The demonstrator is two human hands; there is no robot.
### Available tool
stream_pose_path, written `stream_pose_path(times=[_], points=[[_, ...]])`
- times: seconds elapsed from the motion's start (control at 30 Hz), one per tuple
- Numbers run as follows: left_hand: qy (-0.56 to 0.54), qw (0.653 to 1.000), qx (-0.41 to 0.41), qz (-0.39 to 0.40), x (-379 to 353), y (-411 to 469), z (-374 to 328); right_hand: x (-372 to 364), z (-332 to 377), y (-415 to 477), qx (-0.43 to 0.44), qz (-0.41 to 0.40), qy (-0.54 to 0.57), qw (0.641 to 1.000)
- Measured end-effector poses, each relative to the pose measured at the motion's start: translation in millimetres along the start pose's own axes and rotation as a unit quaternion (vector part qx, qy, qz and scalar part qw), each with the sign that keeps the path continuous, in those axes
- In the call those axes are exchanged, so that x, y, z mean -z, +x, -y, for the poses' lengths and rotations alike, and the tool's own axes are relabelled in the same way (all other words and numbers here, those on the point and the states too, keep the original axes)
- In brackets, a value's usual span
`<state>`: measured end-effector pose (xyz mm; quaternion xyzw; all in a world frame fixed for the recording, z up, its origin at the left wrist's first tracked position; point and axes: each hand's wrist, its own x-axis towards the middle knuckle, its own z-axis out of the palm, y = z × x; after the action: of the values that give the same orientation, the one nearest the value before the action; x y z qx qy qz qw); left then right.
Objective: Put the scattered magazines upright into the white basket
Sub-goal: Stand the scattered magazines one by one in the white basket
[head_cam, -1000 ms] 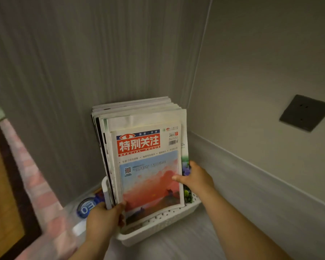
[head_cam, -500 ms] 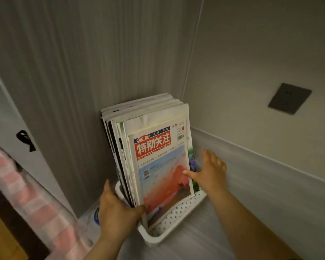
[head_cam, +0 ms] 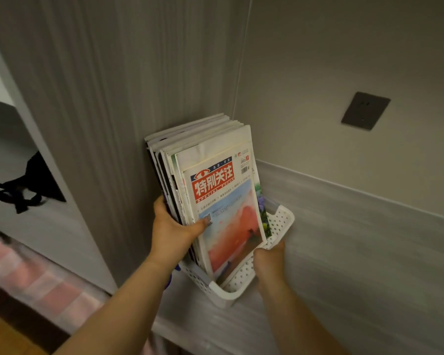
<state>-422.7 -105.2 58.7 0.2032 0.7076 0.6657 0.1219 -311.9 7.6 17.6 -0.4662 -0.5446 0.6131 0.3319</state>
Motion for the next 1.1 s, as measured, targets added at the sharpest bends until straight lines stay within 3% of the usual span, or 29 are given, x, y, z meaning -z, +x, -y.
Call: stream_pose_path(times=[0.47,0.7,0.93,1.03,1.1], points=[[0.048,0.992,-0.028,-0.116,42.7,-53.9,14.8,-19.6,-3.3,-38.0,-0.012,0.098,-0.074,0.992],[0.045,0.99,-0.035,-0.128,46.1,-62.2,20.1,-25.5,-0.4,-44.9,-0.024,0.106,-0.06,0.992],[-0.003,0.995,-0.038,-0.092,51.0,-75.0,30.4,-24.3,-0.2,-48.5,-0.011,0.089,-0.008,0.996],[0.008,0.986,0.046,-0.162,60.0,-102.2,55.3,-25.4,-1.4,-47.7,-0.02,0.09,0.012,0.996],[-0.044,0.98,0.137,-0.134,59.9,-116.9,65.6,-26.1,-2.8,-45.3,-0.028,0.089,0.02,0.995]])
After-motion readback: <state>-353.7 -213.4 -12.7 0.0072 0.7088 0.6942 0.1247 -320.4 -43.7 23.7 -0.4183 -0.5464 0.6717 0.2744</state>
